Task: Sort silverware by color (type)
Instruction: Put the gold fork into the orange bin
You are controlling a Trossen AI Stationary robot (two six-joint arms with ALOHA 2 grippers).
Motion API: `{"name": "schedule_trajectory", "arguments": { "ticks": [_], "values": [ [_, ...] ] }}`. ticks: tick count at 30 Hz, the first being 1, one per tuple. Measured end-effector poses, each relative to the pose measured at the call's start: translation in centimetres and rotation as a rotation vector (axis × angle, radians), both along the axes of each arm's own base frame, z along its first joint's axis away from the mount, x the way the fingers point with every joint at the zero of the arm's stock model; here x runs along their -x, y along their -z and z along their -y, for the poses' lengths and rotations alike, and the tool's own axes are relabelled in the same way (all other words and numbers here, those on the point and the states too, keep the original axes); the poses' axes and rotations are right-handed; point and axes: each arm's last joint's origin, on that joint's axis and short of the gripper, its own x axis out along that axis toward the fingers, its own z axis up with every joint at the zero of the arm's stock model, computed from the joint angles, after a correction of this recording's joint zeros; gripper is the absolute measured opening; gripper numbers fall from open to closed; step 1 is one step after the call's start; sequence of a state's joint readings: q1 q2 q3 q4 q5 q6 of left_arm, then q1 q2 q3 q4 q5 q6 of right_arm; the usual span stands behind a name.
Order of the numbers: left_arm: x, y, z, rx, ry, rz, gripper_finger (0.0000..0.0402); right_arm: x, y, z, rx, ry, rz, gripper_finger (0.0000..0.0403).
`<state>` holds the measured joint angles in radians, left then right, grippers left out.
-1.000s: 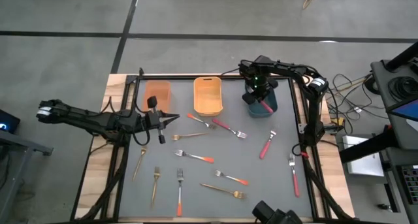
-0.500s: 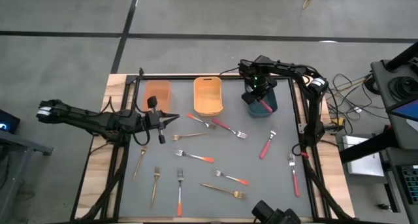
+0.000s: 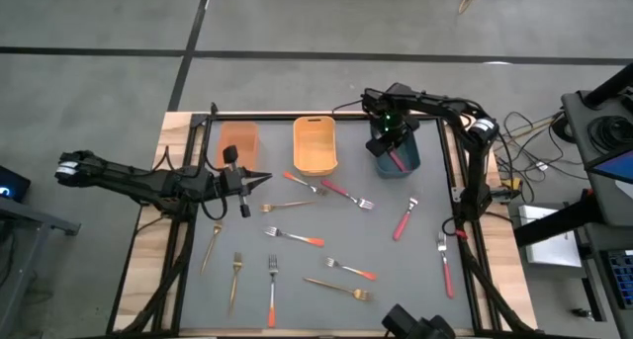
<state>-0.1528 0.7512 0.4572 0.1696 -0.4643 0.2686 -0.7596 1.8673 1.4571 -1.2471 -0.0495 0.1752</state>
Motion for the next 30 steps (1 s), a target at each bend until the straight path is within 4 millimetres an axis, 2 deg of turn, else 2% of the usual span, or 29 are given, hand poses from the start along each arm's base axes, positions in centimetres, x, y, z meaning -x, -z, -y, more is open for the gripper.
{"name": "schedule_trajectory", "arguments": {
  "ticks": [6, 14, 18, 22, 30],
  "values": [
    [0.0, 0.1, 0.0, 0.051, -0.006, 0.008, 0.0000, -0.2, -3.1, -0.7, 0.098, -0.066, 0.110, 0.0123],
    [0.1, 0.3, 0.0, 0.210, -0.029, 0.033, 0.0000, -0.9, -8.2, -3.5, 0.427, -0.236, 0.463, 0.0107],
    [0.1, 0.0, -0.1, 0.292, -0.088, 0.098, 0.0000, -0.7, -9.7, -6.0, 0.585, -0.299, 0.655, 0.0105],
    [0.0, -1.1, -0.2, 0.377, -0.113, 0.163, 0.0000, -0.3, -10.6, -9.1, 0.669, -0.346, 0.812, 0.0104],
    [0.0, -1.9, -0.1, 0.454, -0.076, 0.195, 0.0000, 1.1, -11.4, -15.2, 0.659, -0.407, 1.036, 0.0106]
  ]
}}
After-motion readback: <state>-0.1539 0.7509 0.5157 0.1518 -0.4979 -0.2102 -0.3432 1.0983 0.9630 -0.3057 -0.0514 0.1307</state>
